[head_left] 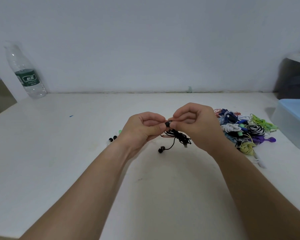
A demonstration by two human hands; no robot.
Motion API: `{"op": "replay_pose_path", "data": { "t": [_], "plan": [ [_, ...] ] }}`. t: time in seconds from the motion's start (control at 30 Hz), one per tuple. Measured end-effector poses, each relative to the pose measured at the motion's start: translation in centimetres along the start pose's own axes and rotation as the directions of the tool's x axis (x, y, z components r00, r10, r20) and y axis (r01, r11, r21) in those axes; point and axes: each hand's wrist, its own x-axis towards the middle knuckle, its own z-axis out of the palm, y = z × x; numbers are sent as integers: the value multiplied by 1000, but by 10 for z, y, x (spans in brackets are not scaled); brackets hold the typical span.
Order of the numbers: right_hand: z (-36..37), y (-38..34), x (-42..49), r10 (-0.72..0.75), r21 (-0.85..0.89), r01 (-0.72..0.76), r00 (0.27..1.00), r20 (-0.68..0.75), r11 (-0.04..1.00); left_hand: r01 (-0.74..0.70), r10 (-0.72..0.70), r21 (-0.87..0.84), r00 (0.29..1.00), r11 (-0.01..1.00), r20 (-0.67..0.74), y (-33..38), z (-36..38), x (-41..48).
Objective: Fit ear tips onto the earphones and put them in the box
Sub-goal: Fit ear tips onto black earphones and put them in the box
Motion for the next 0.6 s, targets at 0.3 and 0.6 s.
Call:
{"op": "replay_pose_path", "data": {
  "t": [0.3, 0.6],
  "plan": [
    [-1, -1, -1, 60, 88, -59, 998, -7, 994, -26, 26, 26, 1000, 999, 12, 2, 1, -2],
    [0, 0, -1, 27, 5, -27, 999, -27, 1000, -107, 129, 257, 989, 960, -70, -1, 2, 0]
  ]
}}
